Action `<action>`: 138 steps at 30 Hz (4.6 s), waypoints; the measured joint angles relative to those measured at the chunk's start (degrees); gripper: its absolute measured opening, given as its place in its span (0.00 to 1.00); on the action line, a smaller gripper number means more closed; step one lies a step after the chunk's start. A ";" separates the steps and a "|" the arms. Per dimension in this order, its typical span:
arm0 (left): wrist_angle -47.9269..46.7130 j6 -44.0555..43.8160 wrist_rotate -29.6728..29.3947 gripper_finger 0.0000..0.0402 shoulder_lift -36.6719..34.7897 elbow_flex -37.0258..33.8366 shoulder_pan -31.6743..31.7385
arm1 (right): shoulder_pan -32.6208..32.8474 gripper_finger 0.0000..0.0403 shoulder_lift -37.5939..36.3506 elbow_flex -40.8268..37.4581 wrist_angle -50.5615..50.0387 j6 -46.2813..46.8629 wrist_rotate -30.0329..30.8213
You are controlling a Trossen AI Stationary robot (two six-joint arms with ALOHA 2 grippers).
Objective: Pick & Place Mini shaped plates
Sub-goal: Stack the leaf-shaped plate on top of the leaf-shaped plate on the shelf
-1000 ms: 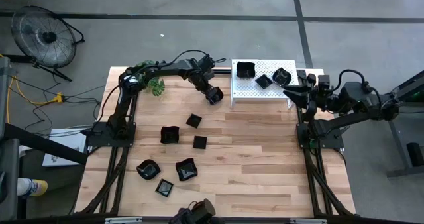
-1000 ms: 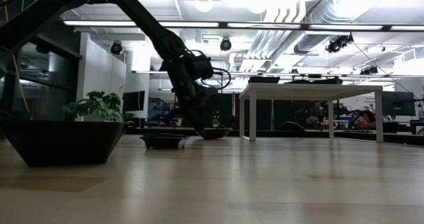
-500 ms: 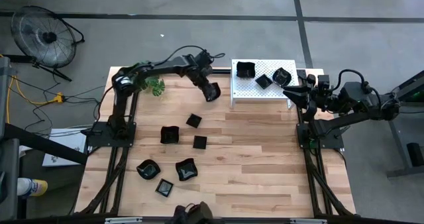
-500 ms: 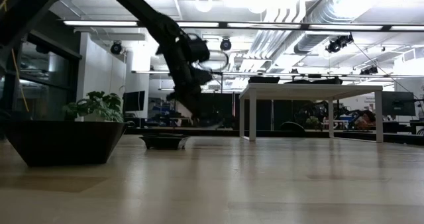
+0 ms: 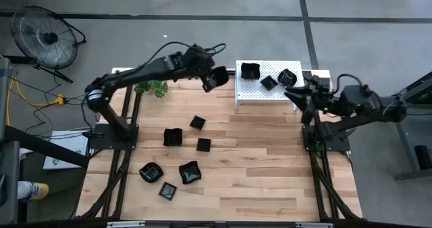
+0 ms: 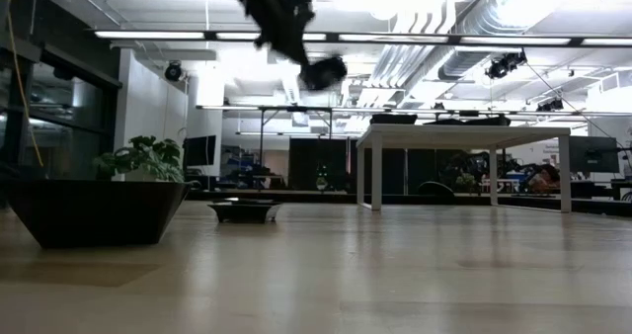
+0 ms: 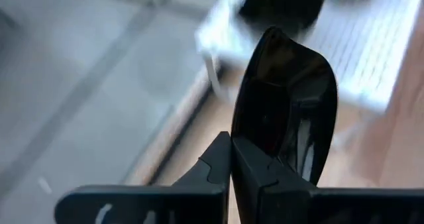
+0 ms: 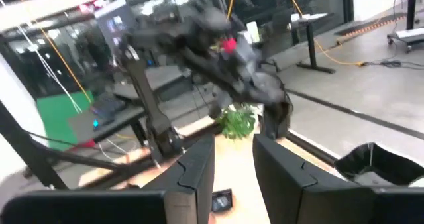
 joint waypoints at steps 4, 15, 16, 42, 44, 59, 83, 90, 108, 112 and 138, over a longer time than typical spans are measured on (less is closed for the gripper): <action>9.35 6.09 -6.42 0.00 -4.43 0.07 -4.97 | -0.05 0.25 4.17 -0.73 4.05 -1.29 1.27; 25.63 23.40 -10.00 0.00 -6.88 0.04 -14.20 | -1.11 0.25 19.18 -0.69 33.06 -24.97 8.48; 26.18 24.29 -9.92 0.00 -6.88 0.04 -14.75 | -1.27 0.25 20.31 -0.69 35.36 -27.22 9.49; 35.15 43.63 -14.50 0.00 -6.70 0.02 -18.09 | -1.58 0.25 35.72 -0.66 60.76 -42.48 22.62; 35.16 43.63 -14.50 0.00 -6.70 0.02 -18.09 | -1.74 0.25 35.81 -0.66 61.04 -42.14 22.08; 35.13 43.80 -14.30 0.00 -6.68 0.02 -18.09 | -4.98 0.25 36.11 -0.64 61.67 -40.32 19.21; 34.71 43.80 -13.84 0.00 -6.66 0.02 -18.06 | -6.49 0.08 36.11 -0.64 60.80 -38.49 13.58; 34.73 43.80 -13.95 0.00 -6.68 0.02 -18.09 | -6.54 0.01 36.02 -0.64 60.85 -38.49 14.45; 30.18 44.09 -6.18 0.16 -6.78 0.04 -18.09 | -6.54 0.00 36.02 -0.64 60.75 -38.32 15.95; 29.53 44.06 -6.21 0.24 -6.64 0.04 -18.09 | -6.45 0.00 36.09 -0.64 60.69 -38.36 15.49; 20.67 51.57 -11.33 0.36 -15.48 -0.02 -18.06 | -6.45 0.00 27.91 -0.60 57.95 -46.65 33.70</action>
